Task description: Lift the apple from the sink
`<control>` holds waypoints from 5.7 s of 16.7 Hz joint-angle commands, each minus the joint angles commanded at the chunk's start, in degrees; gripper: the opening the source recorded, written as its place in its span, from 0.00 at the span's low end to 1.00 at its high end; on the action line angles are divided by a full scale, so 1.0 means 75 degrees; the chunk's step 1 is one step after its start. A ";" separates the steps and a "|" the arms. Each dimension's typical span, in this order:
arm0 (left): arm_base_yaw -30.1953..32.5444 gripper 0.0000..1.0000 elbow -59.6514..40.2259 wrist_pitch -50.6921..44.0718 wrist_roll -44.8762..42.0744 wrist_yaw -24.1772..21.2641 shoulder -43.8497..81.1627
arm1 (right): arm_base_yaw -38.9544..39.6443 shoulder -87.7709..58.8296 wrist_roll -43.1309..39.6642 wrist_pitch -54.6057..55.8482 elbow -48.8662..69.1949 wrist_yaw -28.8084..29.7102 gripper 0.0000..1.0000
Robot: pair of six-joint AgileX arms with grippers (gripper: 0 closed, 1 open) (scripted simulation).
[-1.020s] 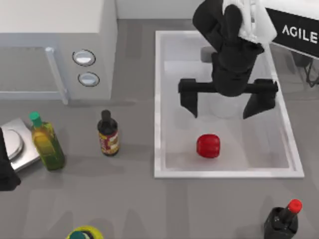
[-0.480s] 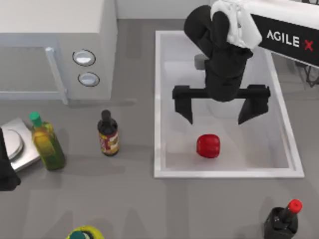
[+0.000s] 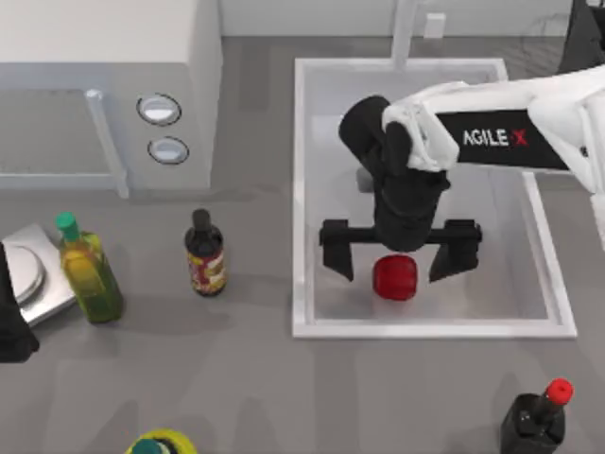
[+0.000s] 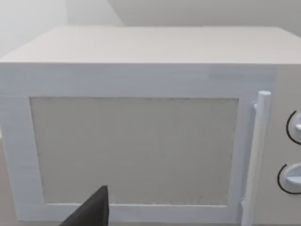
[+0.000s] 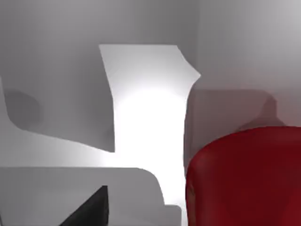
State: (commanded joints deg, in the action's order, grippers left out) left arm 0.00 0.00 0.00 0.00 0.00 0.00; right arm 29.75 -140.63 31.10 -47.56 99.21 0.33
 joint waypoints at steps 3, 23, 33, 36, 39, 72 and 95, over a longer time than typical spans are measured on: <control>0.0000 1.00 0.0000 0.0000 0.0000 0.0000 0.0000 | 0.0016 -0.0491 0.0013 0.0778 -0.0379 0.0006 1.00; 0.0000 1.00 0.0000 0.0000 0.0000 0.0000 0.0000 | 0.0020 -0.0584 0.0016 0.0892 -0.0445 0.0007 0.00; 0.0000 1.00 0.0000 0.0000 0.0000 0.0000 0.0000 | 0.0008 -0.0119 -0.0064 0.0366 -0.0082 0.0185 0.00; 0.0000 1.00 0.0000 0.0000 0.0000 0.0000 0.0000 | 0.0021 -0.0105 -0.0051 -0.0634 0.0902 0.0185 0.00; 0.0000 1.00 0.0000 0.0000 0.0000 0.0000 0.0000 | 0.0023 -0.0013 -0.0050 -0.2250 0.2354 0.0183 0.00; 0.0000 1.00 0.0000 0.0000 0.0000 0.0000 0.0000 | -0.4268 0.3928 -0.4327 -0.4512 0.0448 -0.0036 0.00; 0.0000 1.00 0.0000 0.0000 0.0000 0.0000 0.0000 | -0.4240 0.3530 -0.4293 -0.1307 -0.2359 -0.0034 0.38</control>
State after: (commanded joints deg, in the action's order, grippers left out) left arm 0.00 0.00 0.00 0.00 0.00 0.00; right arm -2.05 -114.16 -1.10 -57.36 81.52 0.08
